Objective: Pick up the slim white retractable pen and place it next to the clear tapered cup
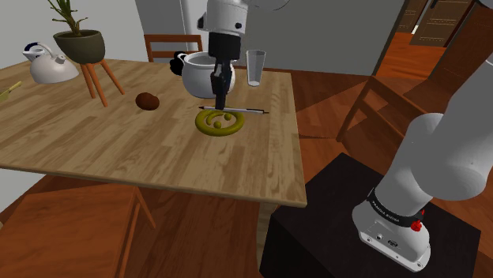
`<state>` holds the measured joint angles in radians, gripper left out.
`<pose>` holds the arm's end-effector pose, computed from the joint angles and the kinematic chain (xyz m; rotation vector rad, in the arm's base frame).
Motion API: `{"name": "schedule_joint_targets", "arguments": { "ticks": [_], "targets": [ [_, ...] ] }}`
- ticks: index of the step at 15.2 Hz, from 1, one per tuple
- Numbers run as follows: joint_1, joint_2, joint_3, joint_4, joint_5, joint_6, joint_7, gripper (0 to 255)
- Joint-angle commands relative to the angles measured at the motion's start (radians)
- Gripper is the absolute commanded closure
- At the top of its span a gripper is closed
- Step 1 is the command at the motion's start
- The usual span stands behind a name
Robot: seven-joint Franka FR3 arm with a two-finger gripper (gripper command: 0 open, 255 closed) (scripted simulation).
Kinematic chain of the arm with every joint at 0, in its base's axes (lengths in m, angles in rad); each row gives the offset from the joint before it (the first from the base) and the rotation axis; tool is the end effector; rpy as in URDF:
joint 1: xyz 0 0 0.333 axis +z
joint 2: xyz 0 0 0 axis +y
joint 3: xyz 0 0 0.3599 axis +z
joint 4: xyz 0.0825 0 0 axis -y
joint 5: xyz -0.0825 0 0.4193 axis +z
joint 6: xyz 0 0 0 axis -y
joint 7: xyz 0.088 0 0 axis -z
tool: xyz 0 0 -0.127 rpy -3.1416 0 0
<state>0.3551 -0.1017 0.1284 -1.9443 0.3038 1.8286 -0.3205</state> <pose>0.4801 0.2886 0.5417 -2.6780 -1.0128 0.0531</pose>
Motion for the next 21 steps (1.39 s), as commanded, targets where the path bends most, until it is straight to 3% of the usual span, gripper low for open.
{"name": "schedule_joint_targets", "arguments": {
  "ticks": [1,9,21],
  "targets": [
    [-0.001,-0.004,-0.001,0.023,-0.002,-0.027,0.007,255],
    [-0.003,-0.002,-0.004,0.13,-0.008,-0.128,0.033,255],
    [-0.135,0.02,-0.166,0.171,-0.04,-0.226,-0.24,255]
  ]
}}
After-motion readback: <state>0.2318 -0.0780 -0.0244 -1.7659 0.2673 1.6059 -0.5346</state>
